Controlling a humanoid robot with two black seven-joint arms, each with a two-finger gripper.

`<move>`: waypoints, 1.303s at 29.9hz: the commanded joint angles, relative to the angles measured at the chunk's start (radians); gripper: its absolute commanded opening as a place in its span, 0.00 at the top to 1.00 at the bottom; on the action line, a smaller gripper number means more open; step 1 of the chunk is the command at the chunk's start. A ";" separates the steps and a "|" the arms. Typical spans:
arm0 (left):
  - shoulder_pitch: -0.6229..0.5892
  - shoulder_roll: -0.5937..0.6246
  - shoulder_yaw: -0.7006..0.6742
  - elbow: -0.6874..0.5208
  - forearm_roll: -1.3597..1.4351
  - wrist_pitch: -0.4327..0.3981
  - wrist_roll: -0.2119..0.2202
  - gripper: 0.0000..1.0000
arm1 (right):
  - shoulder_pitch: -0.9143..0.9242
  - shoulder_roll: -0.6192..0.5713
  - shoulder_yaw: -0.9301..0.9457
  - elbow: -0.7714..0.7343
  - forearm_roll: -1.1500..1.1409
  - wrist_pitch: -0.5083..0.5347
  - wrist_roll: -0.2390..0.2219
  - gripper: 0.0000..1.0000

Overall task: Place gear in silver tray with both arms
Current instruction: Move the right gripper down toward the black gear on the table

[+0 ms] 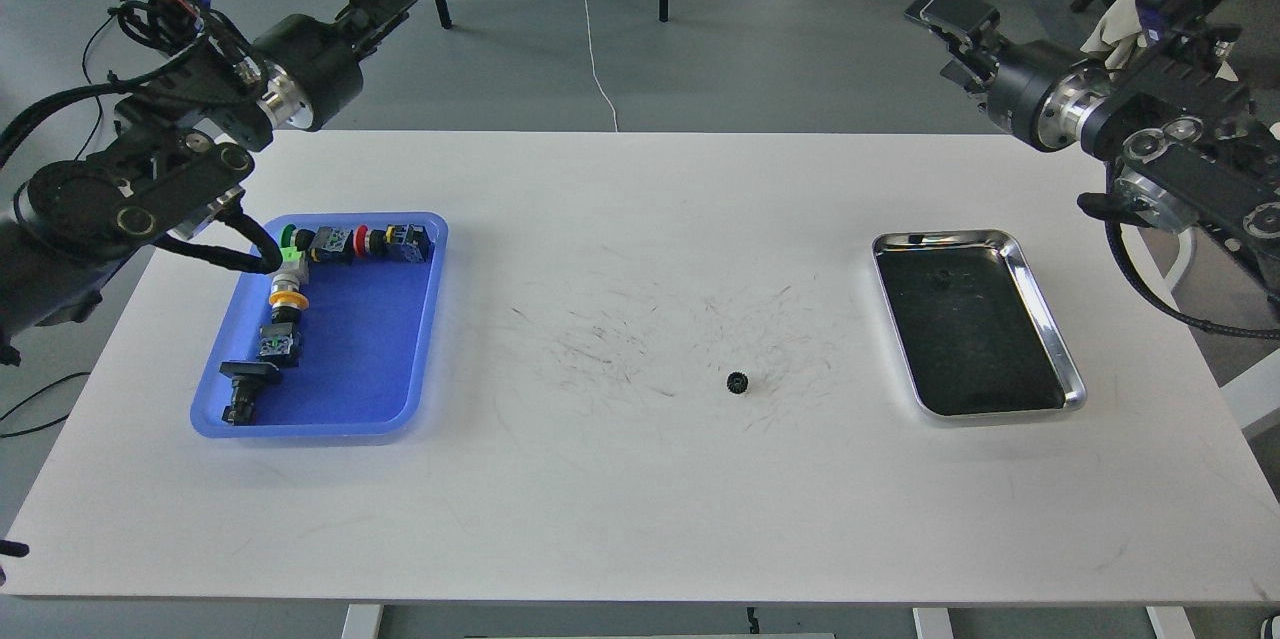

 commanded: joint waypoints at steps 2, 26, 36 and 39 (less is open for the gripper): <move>0.032 0.036 -0.002 0.056 -0.119 -0.062 0.000 0.02 | 0.128 0.000 -0.161 0.081 -0.041 0.010 -0.033 0.10; 0.187 0.174 -0.133 0.286 -0.570 -0.478 0.000 0.02 | 0.399 0.218 -0.559 0.128 -0.553 0.241 0.156 0.06; 0.222 0.189 -0.163 0.286 -0.589 -0.478 0.000 0.02 | 0.388 0.354 -0.720 0.158 -0.607 0.262 0.182 0.12; 0.241 0.188 -0.163 0.286 -0.624 -0.478 0.000 0.02 | 0.377 0.395 -0.757 0.148 -0.614 0.262 0.193 0.18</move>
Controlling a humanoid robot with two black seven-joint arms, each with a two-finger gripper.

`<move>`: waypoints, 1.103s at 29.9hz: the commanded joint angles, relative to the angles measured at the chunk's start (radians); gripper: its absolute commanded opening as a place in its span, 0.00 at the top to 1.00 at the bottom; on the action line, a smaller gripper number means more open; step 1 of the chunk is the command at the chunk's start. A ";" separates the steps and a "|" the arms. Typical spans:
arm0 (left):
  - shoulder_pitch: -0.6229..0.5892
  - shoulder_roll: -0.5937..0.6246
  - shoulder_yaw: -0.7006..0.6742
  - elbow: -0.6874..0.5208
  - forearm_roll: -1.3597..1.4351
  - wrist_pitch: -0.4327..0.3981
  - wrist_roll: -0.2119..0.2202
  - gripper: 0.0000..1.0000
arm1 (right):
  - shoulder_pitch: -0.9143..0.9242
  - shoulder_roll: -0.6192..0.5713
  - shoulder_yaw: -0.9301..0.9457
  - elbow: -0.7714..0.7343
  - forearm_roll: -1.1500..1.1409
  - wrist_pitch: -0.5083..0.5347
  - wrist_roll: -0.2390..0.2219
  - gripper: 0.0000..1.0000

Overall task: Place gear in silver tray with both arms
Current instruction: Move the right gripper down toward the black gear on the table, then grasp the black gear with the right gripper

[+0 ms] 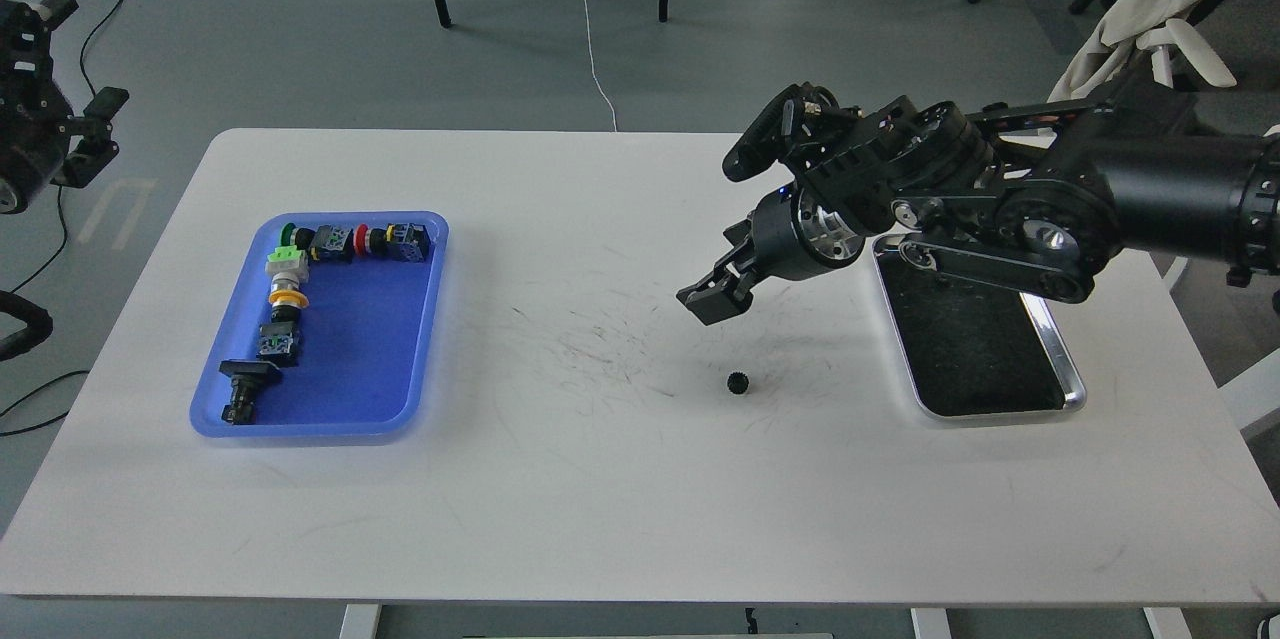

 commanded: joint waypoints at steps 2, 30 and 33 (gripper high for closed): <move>0.019 0.000 0.000 0.000 -0.041 0.000 0.000 0.02 | -0.019 0.056 -0.057 -0.006 -0.007 0.000 0.025 0.19; 0.033 -0.003 0.000 0.011 -0.043 0.000 0.000 0.02 | -0.097 0.117 -0.175 -0.127 -0.048 0.009 0.075 0.34; 0.033 -0.003 0.000 0.012 -0.043 0.000 0.000 0.02 | -0.096 0.146 -0.174 -0.132 -0.048 0.008 0.075 0.34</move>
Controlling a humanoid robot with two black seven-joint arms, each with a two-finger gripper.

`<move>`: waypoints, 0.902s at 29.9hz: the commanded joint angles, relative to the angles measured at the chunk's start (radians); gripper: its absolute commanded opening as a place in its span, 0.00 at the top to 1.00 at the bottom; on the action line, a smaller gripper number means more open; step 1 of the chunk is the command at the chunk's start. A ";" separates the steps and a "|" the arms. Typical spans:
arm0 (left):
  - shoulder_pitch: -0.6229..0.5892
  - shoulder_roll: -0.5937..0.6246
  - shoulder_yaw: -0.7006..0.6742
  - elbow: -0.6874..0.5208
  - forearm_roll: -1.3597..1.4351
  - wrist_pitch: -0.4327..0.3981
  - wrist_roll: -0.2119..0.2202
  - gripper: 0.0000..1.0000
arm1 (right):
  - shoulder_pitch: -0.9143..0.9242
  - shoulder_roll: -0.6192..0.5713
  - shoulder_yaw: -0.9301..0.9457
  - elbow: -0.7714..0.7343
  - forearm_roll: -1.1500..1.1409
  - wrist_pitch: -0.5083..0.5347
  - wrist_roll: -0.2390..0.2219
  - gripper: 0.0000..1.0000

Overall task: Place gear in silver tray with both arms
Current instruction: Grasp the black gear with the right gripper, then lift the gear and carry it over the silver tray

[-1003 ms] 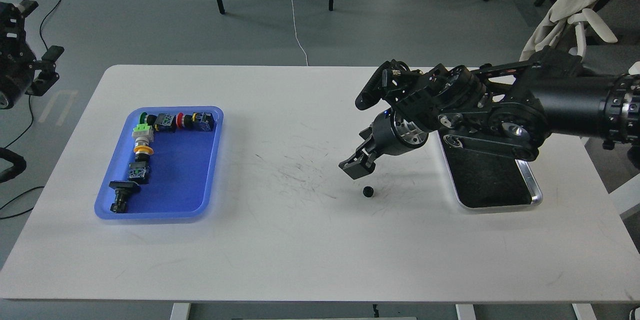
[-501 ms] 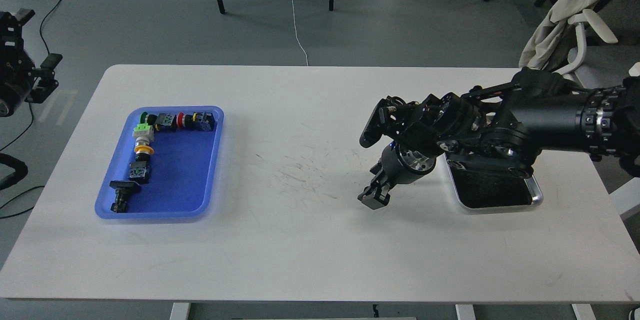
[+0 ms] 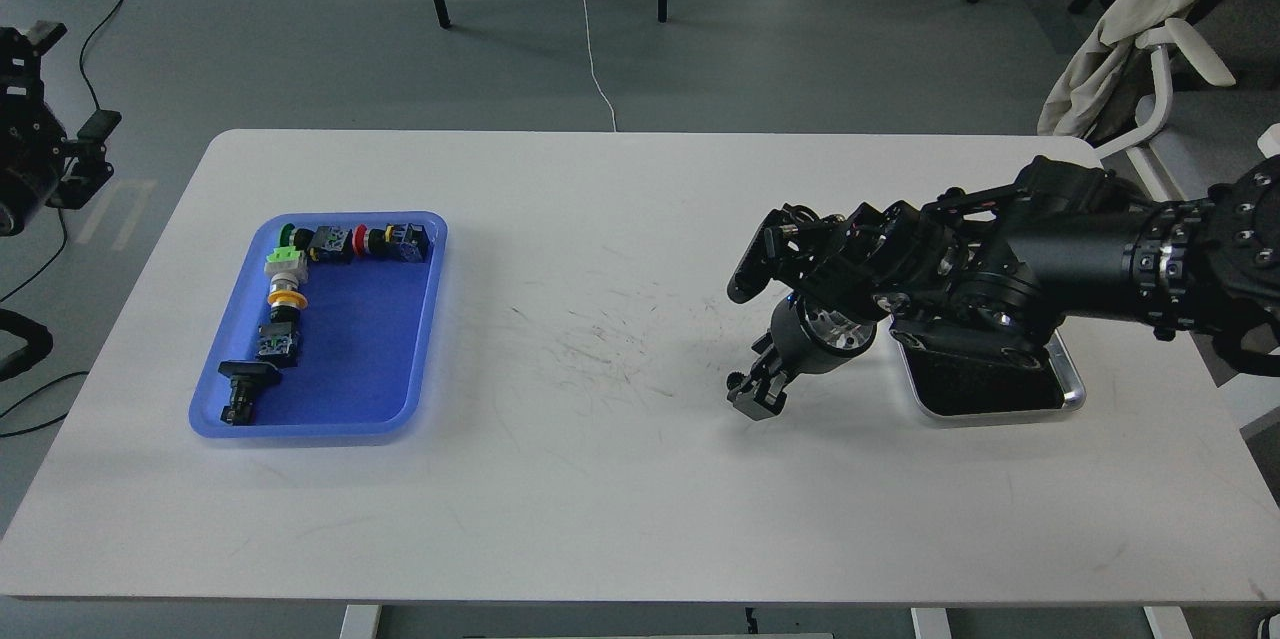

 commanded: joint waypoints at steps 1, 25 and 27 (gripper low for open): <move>0.000 0.000 0.000 0.001 0.000 0.000 0.000 0.02 | -0.002 0.031 0.002 -0.006 0.000 -0.001 0.000 0.34; 0.002 -0.009 0.000 0.001 -0.001 0.000 0.000 0.02 | -0.010 0.031 -0.009 -0.029 -0.009 0.000 0.001 0.71; 0.002 -0.011 0.000 0.001 -0.001 0.000 0.000 0.02 | -0.013 0.031 -0.009 -0.038 -0.011 0.000 0.001 0.73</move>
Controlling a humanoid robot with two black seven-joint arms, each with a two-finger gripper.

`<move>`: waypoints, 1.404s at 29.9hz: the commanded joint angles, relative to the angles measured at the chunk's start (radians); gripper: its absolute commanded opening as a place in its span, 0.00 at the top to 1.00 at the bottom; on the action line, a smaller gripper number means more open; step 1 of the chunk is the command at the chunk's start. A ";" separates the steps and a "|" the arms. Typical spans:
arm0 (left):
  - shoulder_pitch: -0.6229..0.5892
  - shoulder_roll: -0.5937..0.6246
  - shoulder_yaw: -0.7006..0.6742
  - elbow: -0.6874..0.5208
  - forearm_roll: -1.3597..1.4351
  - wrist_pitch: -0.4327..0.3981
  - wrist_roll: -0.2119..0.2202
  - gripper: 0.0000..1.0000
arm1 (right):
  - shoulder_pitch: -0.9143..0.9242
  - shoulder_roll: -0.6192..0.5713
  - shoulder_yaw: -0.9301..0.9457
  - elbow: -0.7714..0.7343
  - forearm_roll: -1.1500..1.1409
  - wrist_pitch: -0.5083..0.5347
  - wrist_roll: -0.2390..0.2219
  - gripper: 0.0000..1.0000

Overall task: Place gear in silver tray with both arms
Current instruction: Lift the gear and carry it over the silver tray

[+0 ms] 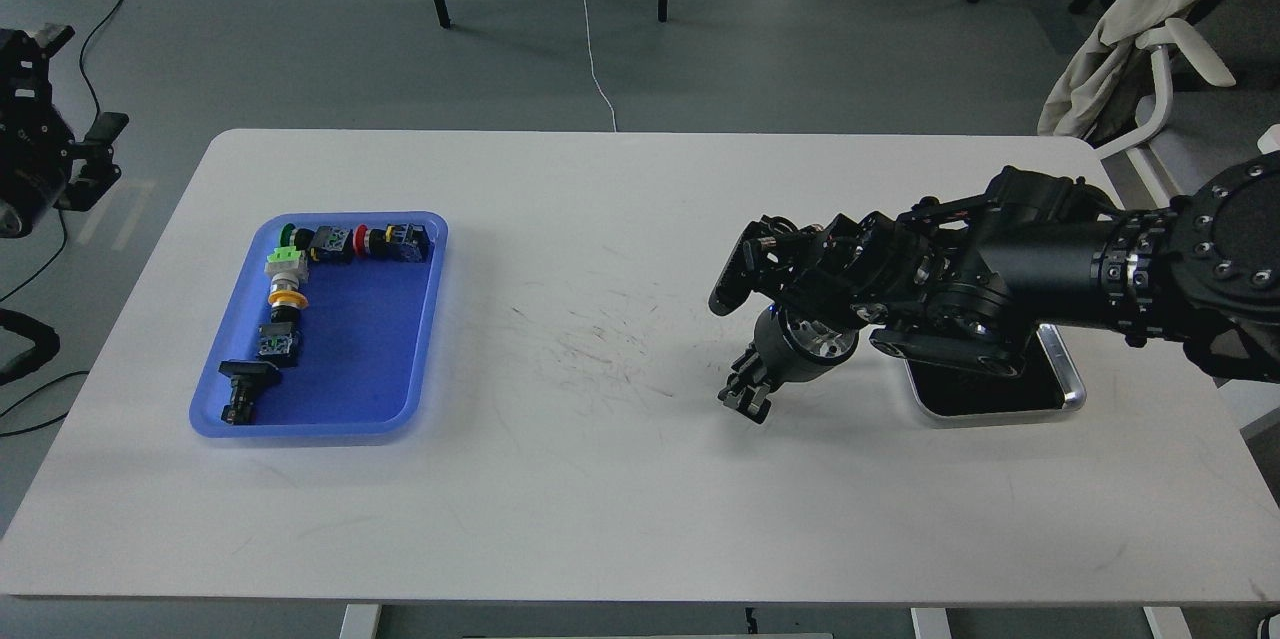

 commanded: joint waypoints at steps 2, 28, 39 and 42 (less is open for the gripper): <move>0.000 -0.002 0.000 0.000 0.000 0.000 0.000 0.02 | -0.004 0.003 0.000 -0.012 -0.004 0.001 0.000 0.79; 0.000 0.000 0.000 0.000 0.002 0.000 0.000 0.02 | 0.160 -0.225 0.000 -0.002 0.011 0.028 0.047 0.98; 0.000 0.000 0.001 0.000 0.003 0.000 0.000 0.02 | 0.093 -0.471 -0.048 0.084 -0.038 0.017 0.049 0.98; 0.002 0.000 0.001 0.000 0.003 0.000 0.000 0.02 | 0.053 -0.489 -0.048 0.078 -0.047 0.012 0.049 0.98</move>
